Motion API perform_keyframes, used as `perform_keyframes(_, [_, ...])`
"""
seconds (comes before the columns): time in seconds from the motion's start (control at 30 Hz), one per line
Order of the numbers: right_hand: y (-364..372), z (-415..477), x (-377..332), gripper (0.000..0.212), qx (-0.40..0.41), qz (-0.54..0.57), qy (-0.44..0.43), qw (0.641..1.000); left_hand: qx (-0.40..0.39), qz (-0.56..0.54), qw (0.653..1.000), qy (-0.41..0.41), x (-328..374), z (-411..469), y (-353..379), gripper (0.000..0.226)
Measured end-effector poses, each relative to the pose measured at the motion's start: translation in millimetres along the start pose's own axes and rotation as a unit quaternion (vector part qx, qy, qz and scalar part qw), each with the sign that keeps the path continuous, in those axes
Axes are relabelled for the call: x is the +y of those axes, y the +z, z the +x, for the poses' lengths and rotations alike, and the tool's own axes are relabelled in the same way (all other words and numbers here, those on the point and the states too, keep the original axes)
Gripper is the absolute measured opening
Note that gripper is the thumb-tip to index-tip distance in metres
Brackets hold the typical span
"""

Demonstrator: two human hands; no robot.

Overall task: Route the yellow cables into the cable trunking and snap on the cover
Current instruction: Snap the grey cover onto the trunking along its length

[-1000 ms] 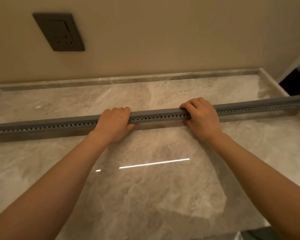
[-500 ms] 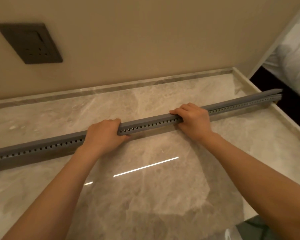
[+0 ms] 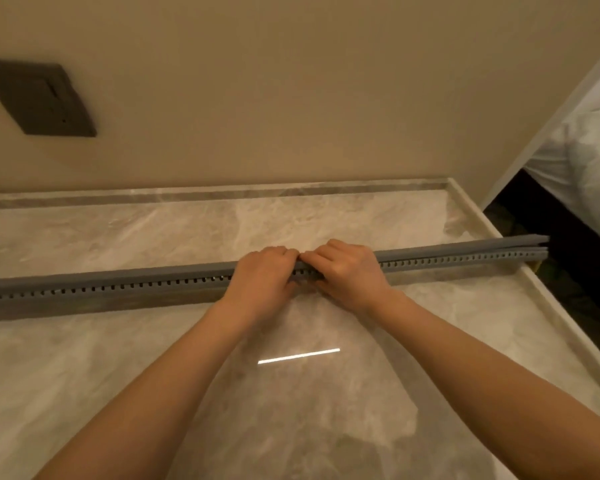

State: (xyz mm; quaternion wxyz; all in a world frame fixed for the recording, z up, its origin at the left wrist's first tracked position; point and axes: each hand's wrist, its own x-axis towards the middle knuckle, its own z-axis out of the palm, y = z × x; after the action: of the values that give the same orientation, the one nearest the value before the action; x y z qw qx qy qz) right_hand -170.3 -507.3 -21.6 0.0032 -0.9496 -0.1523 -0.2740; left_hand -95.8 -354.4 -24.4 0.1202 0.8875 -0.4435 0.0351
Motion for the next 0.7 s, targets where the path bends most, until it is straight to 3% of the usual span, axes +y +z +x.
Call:
perform_keyframes(0.4, [-8, -30, 48, 0.027, 0.014, 0.07, -0.053, 0.996, -0.035, 0.095, 0.994, -0.047, 6, -4, -4, 0.025])
perform_keyframes(0.7, [-12, -26, 57, 0.032, -0.083, 0.123, -0.004, 0.989, -0.052, 0.092, 0.993, -0.051, 6, -5, -2, 0.031])
